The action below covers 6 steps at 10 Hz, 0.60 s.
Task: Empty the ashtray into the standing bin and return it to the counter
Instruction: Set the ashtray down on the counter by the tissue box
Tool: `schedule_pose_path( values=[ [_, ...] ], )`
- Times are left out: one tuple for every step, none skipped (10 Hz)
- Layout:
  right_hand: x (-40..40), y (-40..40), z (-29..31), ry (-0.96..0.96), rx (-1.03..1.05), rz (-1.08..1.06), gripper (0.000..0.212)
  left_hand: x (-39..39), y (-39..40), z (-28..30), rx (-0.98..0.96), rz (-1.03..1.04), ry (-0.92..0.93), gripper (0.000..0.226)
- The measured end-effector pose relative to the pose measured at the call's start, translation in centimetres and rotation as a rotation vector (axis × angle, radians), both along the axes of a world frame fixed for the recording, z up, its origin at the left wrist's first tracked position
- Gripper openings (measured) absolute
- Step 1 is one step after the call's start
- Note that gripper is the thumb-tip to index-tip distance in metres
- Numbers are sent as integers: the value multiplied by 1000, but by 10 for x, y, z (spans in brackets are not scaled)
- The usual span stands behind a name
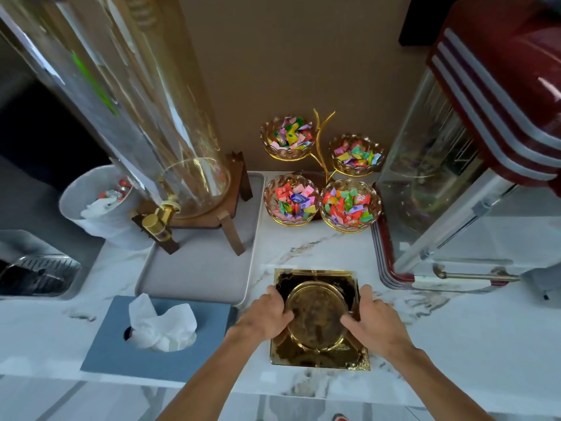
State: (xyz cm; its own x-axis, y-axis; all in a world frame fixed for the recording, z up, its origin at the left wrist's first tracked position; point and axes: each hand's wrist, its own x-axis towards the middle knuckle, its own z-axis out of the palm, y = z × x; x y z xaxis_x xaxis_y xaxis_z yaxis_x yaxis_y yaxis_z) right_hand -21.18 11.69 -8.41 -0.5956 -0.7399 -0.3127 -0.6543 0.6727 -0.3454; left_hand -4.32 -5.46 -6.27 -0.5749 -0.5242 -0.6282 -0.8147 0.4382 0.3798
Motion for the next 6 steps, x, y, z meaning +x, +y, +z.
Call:
schedule_pose_path(
  values=[
    [-1,2,-7,-24,-14,-14,36,-3,-1,-2,-6,-6,-22,41],
    [-2,1,-10,-53,-16,-15,35,-3,-1,-4,-8,-5,-20,41],
    [-2,5,-12,-17,-42,9,35,-1,-1,-7,-1,2,-18,41],
    [1,9,-7,-14,-71,4,48,4,2,-4,-12,-9,-25,44],
    [13,18,1,9,-96,-28,47,12,8,9,-27,-8,26,60],
    [24,29,19,274,-276,-66,43,21,18,28,-235,-18,145,65]
  ],
)
